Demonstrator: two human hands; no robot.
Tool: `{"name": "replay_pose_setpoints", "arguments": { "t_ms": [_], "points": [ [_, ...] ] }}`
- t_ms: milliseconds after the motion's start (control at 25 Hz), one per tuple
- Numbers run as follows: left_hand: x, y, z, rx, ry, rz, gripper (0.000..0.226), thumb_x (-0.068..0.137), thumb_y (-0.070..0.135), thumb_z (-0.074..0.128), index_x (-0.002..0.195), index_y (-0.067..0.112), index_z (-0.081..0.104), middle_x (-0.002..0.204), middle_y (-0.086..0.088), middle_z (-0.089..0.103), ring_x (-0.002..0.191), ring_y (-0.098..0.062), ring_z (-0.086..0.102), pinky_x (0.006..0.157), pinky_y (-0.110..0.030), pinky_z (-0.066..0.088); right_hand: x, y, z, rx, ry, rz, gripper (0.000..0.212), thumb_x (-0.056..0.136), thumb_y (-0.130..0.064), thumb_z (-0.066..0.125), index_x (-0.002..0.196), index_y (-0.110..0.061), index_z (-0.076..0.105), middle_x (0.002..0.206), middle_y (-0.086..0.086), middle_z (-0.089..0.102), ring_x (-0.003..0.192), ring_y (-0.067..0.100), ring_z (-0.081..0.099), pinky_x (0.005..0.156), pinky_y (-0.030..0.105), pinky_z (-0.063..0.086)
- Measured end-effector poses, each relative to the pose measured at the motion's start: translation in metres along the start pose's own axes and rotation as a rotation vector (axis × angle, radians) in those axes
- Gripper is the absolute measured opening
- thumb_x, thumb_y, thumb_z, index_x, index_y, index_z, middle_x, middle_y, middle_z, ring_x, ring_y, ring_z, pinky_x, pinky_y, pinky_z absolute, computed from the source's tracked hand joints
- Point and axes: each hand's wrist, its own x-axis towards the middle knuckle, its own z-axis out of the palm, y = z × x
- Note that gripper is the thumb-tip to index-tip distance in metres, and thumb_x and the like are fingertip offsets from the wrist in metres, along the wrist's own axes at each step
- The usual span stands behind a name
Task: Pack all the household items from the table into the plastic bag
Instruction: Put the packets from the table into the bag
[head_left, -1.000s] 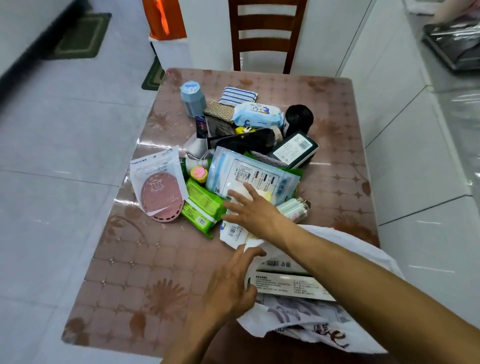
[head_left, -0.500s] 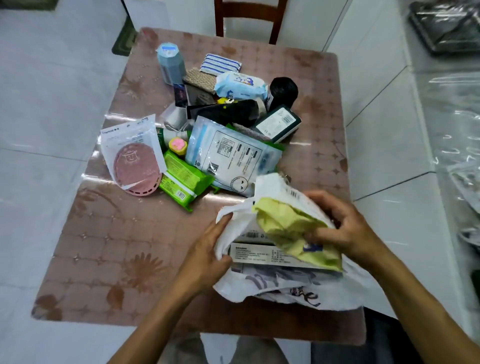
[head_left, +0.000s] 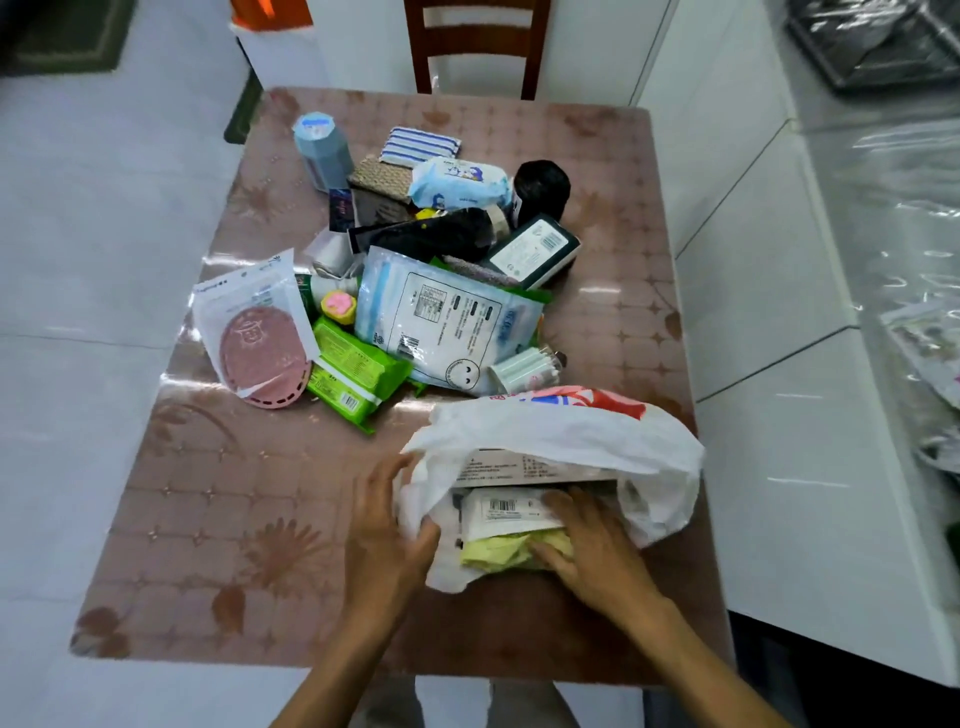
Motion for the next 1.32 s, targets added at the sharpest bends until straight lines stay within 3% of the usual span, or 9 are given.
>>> {"name": "replay_pose_setpoints", "arguments": {
  "t_ms": [160, 320, 440, 600, 760, 920, 1120, 1200, 1320],
  "points": [
    [-0.036, -0.006, 0.019, -0.066, -0.151, -0.356, 0.077, 0.075, 0.011, 0.073, 0.141, 0.023, 0.035, 0.128, -0.003, 0.054, 0.104, -0.020, 0.054, 0.081, -0.034, 0.051, 0.005, 0.004, 0.004, -0.213, -0.105, -0.160, 0.079, 0.074, -0.063, 0.053, 0.142, -0.036, 0.025, 0.142, 0.007, 0.046, 0.121, 0.033, 0.052, 0.101, 0.047, 0.042],
    [-0.027, 0.018, 0.010, -0.090, -0.225, -0.282, 0.064, 0.079, -0.002, 0.060, 0.134, 0.023, 0.038, 0.118, -0.004, 0.059, 0.086, -0.015, 0.059, 0.060, -0.016, 0.049, 0.021, 0.005, -0.008, -0.258, 0.123, -0.041, 0.070, 0.073, -0.075, 0.048, 0.118, -0.021, 0.042, 0.103, 0.005, 0.067, 0.090, 0.031, 0.065, 0.082, 0.043, 0.046],
    [-0.017, 0.038, -0.023, -0.360, -0.349, -0.226, 0.083, 0.074, -0.014, 0.055, 0.132, 0.042, 0.037, 0.119, 0.012, 0.058, 0.090, -0.011, 0.064, 0.062, -0.024, 0.056, 0.019, -0.002, -0.027, -0.236, -0.030, 0.171, 0.077, 0.080, -0.080, 0.036, 0.126, -0.017, 0.039, 0.102, 0.006, 0.069, 0.091, 0.026, 0.067, 0.075, 0.038, 0.047],
    [-0.007, 0.051, -0.057, 0.031, -0.193, 0.120, 0.085, 0.068, 0.006, 0.060, 0.136, 0.052, 0.036, 0.134, 0.016, 0.049, 0.094, -0.007, 0.057, 0.066, -0.029, 0.053, -0.001, -0.018, -0.065, -0.349, -0.161, 0.172, 0.052, 0.087, -0.057, 0.050, 0.122, -0.019, 0.053, 0.112, 0.004, 0.068, 0.100, 0.025, 0.064, 0.078, 0.033, 0.046],
    [0.025, 0.061, -0.026, 0.484, -0.059, 0.642, 0.060, 0.070, 0.021, 0.071, 0.127, 0.030, 0.057, 0.150, -0.018, 0.037, 0.132, -0.038, 0.039, 0.100, -0.053, 0.039, 0.026, -0.018, -0.112, -0.402, 0.417, -0.203, 0.059, 0.070, -0.037, 0.074, 0.125, -0.027, 0.056, 0.127, 0.007, 0.060, 0.117, 0.034, 0.055, 0.091, 0.051, 0.043],
    [0.060, 0.059, 0.028, 0.867, -0.410, 0.302, 0.064, 0.082, 0.013, 0.059, 0.140, 0.023, 0.035, 0.163, -0.016, 0.002, 0.142, -0.046, 0.019, 0.099, -0.053, 0.039, 0.078, -0.002, -0.111, -0.302, -0.074, 0.027, 0.080, 0.077, -0.046, 0.066, 0.147, -0.038, 0.026, 0.155, -0.003, 0.028, 0.140, 0.028, 0.029, 0.107, 0.049, 0.032],
    [0.069, 0.031, 0.006, 0.662, -0.498, 0.267, 0.057, 0.075, 0.011, 0.056, 0.129, 0.028, 0.044, 0.132, 0.003, 0.048, 0.100, -0.033, 0.061, 0.068, -0.038, 0.047, 0.086, -0.001, -0.144, -0.361, -0.277, -0.087, 0.035, 0.080, -0.040, 0.058, 0.113, -0.033, 0.068, 0.120, -0.006, 0.066, 0.094, 0.017, 0.059, 0.076, 0.026, 0.045],
    [0.064, 0.036, -0.008, 0.597, -0.478, 0.277, 0.060, 0.073, 0.015, 0.045, 0.131, 0.031, 0.044, 0.134, 0.005, 0.048, 0.094, -0.033, 0.060, 0.067, -0.037, 0.045, 0.113, -0.033, -0.161, -0.212, 0.009, -0.096, 0.024, 0.083, -0.031, 0.058, 0.101, -0.024, 0.072, 0.098, 0.000, 0.071, 0.076, 0.018, 0.056, 0.065, 0.026, 0.041],
    [0.066, 0.041, -0.008, 0.640, -0.442, 0.224, 0.071, 0.078, 0.023, 0.036, 0.148, 0.033, 0.024, 0.151, 0.003, 0.035, 0.099, -0.032, 0.058, 0.075, -0.036, 0.044, 0.184, -0.090, -0.162, 0.008, 0.277, -0.225, 0.060, 0.080, -0.031, 0.070, 0.135, -0.022, 0.049, 0.129, 0.002, 0.061, 0.109, 0.023, 0.057, 0.092, 0.039, 0.046]
  ]
}}
